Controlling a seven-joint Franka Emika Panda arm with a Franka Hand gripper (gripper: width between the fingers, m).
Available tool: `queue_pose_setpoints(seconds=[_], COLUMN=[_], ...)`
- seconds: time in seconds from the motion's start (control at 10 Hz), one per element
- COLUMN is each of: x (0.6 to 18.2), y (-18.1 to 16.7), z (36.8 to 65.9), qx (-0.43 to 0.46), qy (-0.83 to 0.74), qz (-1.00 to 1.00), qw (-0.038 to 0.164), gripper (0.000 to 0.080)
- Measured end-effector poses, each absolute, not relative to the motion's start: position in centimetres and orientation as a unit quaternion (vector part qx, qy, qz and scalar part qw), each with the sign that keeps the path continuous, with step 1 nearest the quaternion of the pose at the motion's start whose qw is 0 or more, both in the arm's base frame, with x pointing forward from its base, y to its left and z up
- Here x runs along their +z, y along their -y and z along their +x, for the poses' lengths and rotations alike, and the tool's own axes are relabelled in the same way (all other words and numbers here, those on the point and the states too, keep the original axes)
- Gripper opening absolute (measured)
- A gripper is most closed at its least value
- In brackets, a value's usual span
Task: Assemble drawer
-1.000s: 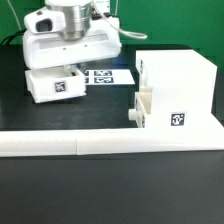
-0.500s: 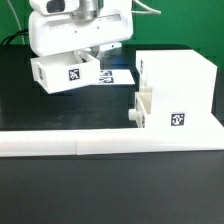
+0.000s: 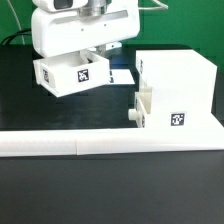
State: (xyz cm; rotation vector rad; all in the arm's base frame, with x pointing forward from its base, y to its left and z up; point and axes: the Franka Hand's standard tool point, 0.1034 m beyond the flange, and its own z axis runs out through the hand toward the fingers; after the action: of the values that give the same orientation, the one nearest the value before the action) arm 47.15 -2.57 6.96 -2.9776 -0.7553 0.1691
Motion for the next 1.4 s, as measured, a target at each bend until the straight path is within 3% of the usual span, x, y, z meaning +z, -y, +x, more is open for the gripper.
queue_pose_setpoints(seconds=[0.4,0.9,1.4], x=[6.5,7.0,6.7], y=[3.0,3.7,3.9], z=[47.1,50.0,49.9], qx=[0.052,0.041,0.040], qy=[0.408,0.601,0.639], qz=[-0.911,-0.797,-0.766], qw=[0.044,0.049,0.052], gripper=[0.0044,0.0044,0.0044])
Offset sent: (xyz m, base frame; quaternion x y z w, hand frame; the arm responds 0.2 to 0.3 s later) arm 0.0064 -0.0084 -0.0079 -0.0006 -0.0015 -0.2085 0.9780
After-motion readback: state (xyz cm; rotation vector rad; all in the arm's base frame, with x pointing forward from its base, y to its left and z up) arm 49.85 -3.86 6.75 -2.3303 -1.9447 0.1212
